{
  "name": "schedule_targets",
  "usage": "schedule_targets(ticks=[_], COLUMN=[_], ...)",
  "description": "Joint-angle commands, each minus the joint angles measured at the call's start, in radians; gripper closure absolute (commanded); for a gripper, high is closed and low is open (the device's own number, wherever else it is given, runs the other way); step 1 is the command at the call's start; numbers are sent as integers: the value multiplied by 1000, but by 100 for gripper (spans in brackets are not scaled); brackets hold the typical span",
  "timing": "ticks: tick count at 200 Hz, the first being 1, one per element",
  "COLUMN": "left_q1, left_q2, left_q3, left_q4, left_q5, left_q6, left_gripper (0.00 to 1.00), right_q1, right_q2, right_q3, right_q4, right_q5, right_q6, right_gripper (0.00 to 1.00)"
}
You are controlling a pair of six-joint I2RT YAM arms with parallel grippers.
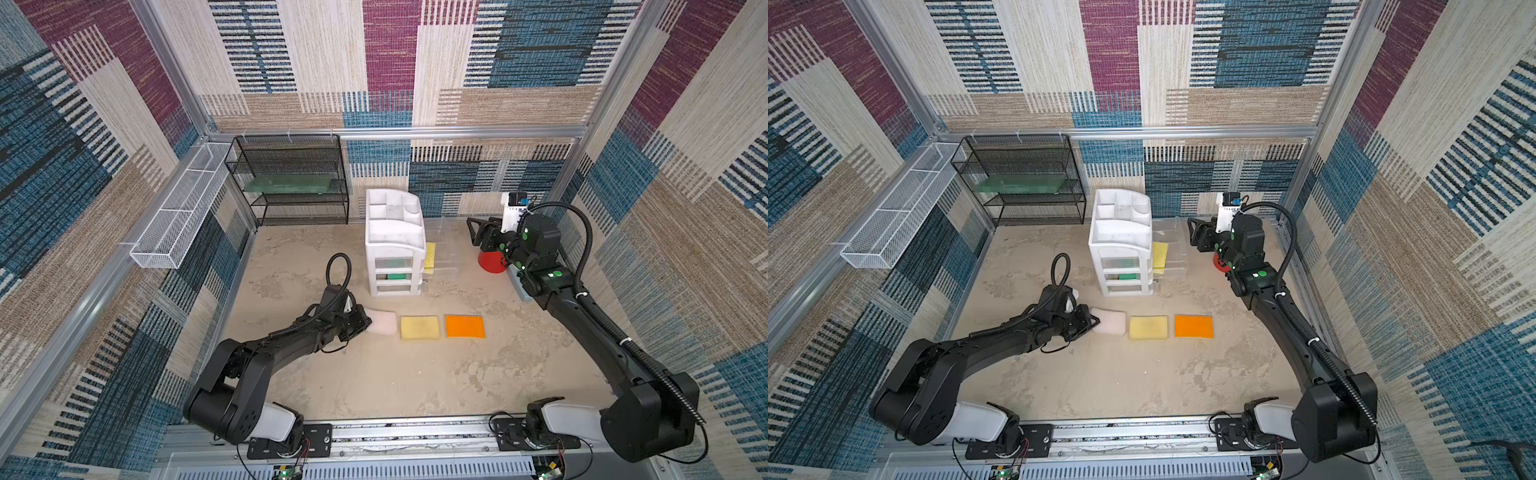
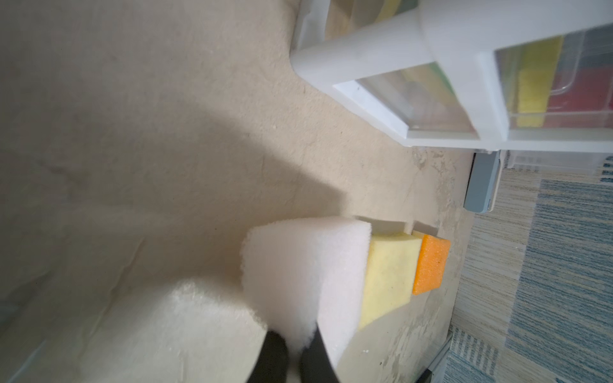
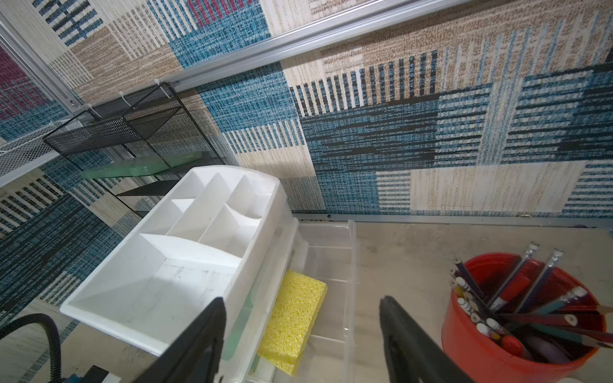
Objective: Take the sponge out of the drawer
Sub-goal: Place the sponge at the center of the board.
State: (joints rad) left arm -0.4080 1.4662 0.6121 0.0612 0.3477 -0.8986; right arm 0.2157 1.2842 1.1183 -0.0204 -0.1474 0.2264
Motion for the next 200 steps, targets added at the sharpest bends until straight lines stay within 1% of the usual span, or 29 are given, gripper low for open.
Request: schedule_targets(ticks=[1, 26, 64, 77, 109, 156, 200], left_q1=[0, 0, 0, 0, 0, 0, 0], left_q2=[36, 50, 33, 34, 42, 6, -5], left_q3=[-13, -4, 15, 21, 16, -5, -27], left_q4=[45, -19, -135, -145, -145, -158, -131], left_q5=[48, 59, 2, -2, -14, -53, -79], left_q6=[-37, 7, 71, 84, 70, 46, 13], left_gripper=[100, 100, 100, 100, 100, 100, 100], right_q1=[1, -2, -3, -4, -3, -3, -3], right_q2=[1, 4, 7, 7, 6, 12, 12], right_q3=[-5, -9, -11, -11, -11, -8, -6], right_q4=[20, 16, 13, 10, 2, -6, -12], right_q5=[33, 42, 41, 39, 41, 35, 39], right_q6=[1, -3, -1, 0, -1, 1, -2], right_gripper=[25, 25, 25, 25, 25, 25, 25])
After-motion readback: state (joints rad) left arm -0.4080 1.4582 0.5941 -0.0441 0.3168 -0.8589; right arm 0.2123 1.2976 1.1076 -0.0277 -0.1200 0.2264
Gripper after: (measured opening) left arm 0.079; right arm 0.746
